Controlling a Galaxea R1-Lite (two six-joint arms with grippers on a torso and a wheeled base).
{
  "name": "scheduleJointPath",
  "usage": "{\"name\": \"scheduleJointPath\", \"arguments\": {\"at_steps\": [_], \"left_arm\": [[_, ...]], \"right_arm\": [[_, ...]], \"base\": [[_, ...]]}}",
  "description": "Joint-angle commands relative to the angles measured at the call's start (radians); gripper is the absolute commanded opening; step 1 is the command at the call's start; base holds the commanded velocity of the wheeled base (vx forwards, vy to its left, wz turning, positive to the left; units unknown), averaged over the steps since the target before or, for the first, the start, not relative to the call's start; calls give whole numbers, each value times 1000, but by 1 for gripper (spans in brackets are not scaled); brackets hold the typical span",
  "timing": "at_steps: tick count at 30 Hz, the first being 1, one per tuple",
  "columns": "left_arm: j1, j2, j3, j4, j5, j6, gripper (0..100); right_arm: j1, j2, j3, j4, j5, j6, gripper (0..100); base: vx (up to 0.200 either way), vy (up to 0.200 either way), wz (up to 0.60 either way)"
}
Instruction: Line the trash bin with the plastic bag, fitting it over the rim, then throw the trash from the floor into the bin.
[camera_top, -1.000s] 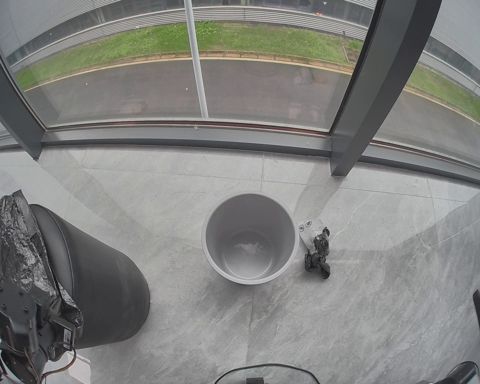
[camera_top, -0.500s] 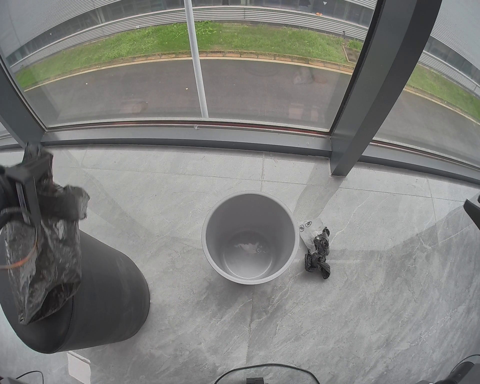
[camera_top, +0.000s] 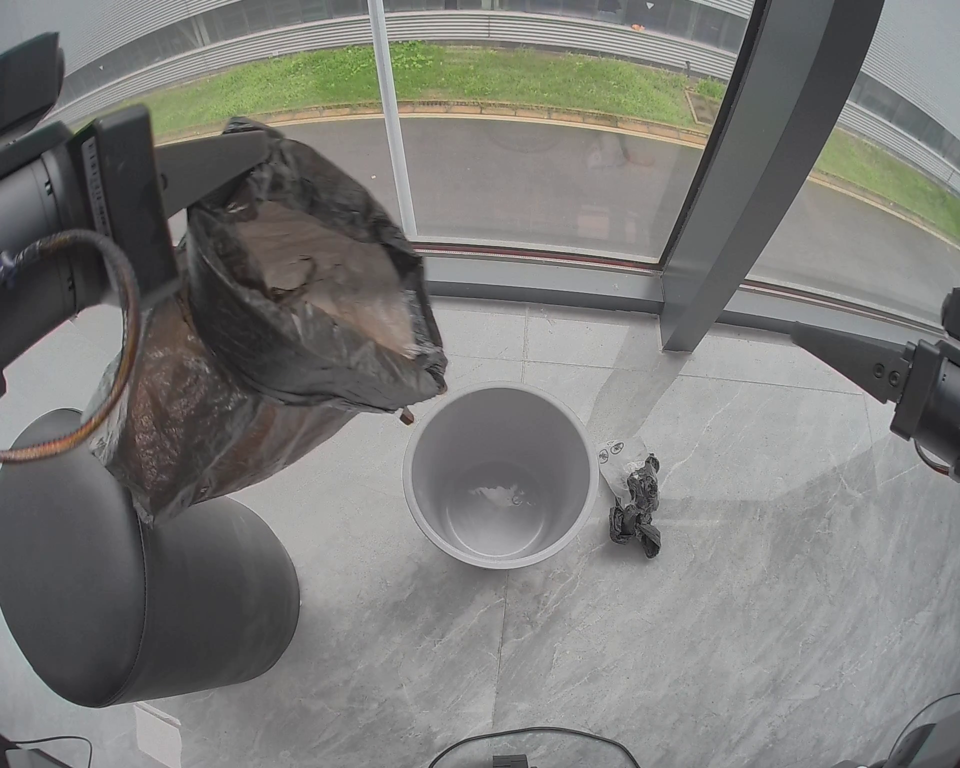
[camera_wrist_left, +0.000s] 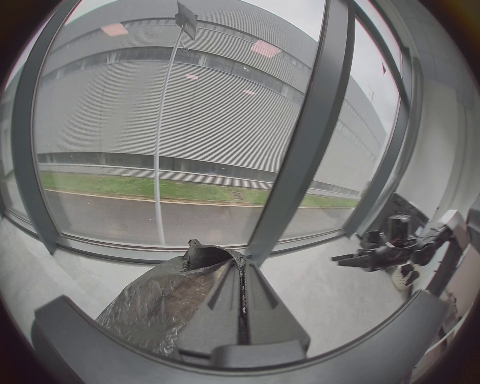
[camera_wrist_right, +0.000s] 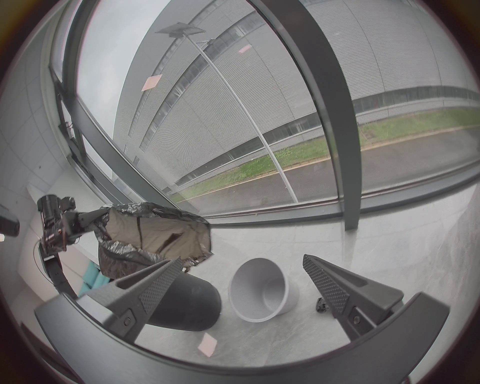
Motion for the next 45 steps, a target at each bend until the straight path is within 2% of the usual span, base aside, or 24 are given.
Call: {"name": "scheduleJointPath", "arguments": {"at_steps": [1, 7, 15, 18, 25, 28, 35, 39, 45], "left_arm": [[-63, 23, 4, 2, -20, -31, 0], [-94, 14, -10, 2, -40, -55, 0], [-120, 14, -8, -1, -58, -101, 0], [-125, 13, 0, -6, -112, -130, 0], [-126, -7, 9, -6, -140, -161, 0], [-132, -27, 24, -4, -186, -169, 0], [-146, -104, 125, 2, -408, -172, 0], [-148, -127, 136, 2, -498, -179, 0], [-148, -122, 130, 2, -515, -192, 0]], "right_arm": [[33, 99, -29, -7, 3, 35, 100], [45, 159, -26, -8, 6, 38, 100], [174, 271, -33, -53, 3, 43, 100], [209, 363, -67, -108, -2, 40, 100], [250, 533, -236, -112, -2, 37, 100], [255, 568, -279, -112, -2, 34, 100], [266, 631, -346, -108, -2, 32, 100], [267, 648, -362, -108, -2, 32, 100], [275, 653, -351, -108, -2, 32, 100]], "base": [[0, 0, 0], [0, 0, 0], [0, 0, 0], [0, 0, 0], [0, 0, 0], [0, 0, 0], [0, 0, 0], [0, 0, 0], [0, 0, 0]]}}
